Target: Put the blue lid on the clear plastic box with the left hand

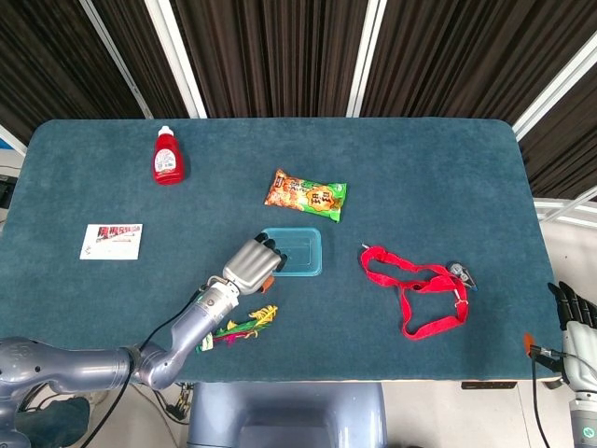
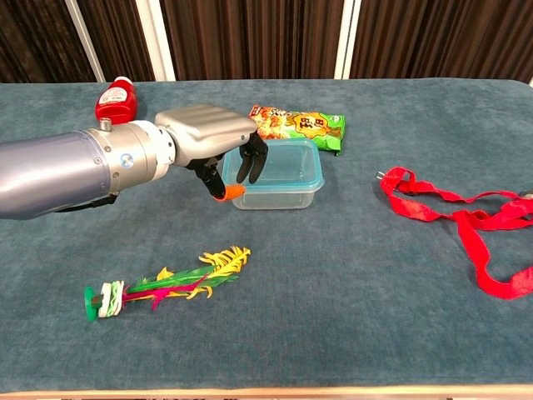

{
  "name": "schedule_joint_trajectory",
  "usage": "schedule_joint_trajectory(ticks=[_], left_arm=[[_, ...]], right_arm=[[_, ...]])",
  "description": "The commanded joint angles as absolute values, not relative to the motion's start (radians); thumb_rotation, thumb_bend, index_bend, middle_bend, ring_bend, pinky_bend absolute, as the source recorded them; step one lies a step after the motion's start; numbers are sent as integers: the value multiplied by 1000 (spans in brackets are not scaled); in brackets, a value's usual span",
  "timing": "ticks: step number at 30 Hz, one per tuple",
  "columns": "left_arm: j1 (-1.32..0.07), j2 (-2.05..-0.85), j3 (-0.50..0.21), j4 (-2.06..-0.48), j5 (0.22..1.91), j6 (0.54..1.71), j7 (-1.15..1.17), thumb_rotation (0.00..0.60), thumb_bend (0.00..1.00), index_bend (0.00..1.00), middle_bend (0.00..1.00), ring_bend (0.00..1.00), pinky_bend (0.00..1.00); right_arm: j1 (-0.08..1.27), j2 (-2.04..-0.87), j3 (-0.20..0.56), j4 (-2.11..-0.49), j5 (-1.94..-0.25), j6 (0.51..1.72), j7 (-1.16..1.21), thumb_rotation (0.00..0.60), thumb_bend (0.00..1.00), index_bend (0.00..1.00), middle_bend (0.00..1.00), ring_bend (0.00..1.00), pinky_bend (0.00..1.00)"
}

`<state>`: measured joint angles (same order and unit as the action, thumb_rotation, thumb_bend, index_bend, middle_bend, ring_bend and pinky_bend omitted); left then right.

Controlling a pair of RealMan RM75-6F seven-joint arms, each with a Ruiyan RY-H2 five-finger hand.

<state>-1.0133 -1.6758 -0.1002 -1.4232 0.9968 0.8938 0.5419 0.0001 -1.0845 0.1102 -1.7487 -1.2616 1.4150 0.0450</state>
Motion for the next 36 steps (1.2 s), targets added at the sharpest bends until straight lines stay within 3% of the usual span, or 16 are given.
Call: schedule_joint_trajectory(ticks=[1,15,27,36], left_arm=[[-1013,-1681,-103,-1417,998,891,542,600,394,500,488,269,205],[-1013,-1696,-116,-1384,994,866,540,600,390,500,488,269,205],[-1007,-1631,-167,-1483,1016,932,554,600,389,496,487,269,204],[-1114,-1688,-246,-1351,961,819,559,600,390,519,512,269,201]], right_arm=[[0,-1084,111,-1749,-1261,1415,45,600,393,78,38,21,0],[0,-1084,110,-1751,-1258,1412,44,600,393,78,39,21,0],[0,-1084,110,-1751,-1258,1412,42,600,393,78,39,21,0],[-1,-1084,112,-1752,-1254,1416,41,600,392,78,39,21,0]])
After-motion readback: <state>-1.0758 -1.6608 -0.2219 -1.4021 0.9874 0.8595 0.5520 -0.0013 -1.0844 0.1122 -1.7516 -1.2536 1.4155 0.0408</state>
